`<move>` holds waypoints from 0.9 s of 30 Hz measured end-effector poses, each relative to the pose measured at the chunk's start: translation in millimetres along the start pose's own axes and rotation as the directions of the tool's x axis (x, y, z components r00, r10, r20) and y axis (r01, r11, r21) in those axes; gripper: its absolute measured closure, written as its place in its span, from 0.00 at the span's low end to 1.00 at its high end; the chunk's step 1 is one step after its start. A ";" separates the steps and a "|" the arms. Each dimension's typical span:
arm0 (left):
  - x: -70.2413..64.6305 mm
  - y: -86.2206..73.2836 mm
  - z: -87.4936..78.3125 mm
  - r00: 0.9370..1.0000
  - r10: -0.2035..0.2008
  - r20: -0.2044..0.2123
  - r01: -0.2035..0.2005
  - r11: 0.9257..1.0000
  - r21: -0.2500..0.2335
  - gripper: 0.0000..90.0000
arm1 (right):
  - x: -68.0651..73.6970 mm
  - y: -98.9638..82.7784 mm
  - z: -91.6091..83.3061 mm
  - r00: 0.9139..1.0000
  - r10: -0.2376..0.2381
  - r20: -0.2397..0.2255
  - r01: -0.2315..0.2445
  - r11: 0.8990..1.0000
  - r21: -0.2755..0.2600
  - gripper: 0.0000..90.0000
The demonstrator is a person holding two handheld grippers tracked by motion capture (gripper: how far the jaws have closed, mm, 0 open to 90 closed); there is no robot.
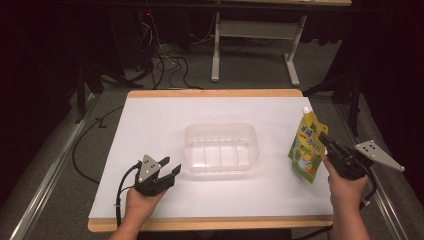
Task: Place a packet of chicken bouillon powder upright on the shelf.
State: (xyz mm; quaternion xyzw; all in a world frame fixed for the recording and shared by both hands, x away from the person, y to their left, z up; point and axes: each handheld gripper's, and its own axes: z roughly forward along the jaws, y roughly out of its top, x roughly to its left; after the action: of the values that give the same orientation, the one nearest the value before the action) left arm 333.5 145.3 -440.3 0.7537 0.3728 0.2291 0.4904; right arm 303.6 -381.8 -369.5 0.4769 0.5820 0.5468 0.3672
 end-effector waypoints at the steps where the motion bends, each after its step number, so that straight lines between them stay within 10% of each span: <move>1: 0.1 0.3 -0.2 1.000 -0.004 -0.001 0.004 1.000 -0.003 0.55 | -0.3 -0.6 -1.6 1.000 0.001 0.003 -0.001 1.000 0.000 1.00; 20: 14.5 8.2 15.7 0.997 -0.041 -0.060 0.041 0.999 -0.012 0.61 | 5.0 -17.8 -46.2 0.999 -0.023 0.027 0.022 0.999 0.028 0.99; 27: 24.5 13.9 35.3 0.988 -0.073 -0.134 0.075 0.997 0.011 0.82 | 13.0 -23.3 -56.2 0.999 -0.038 0.020 0.037 0.998 0.051 0.96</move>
State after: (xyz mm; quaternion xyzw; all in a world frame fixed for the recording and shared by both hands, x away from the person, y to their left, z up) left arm 378.4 141.1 -442.7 0.7263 0.4343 0.2575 0.4664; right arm 243.1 -384.3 -383.9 0.4807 0.6006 0.5198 0.3715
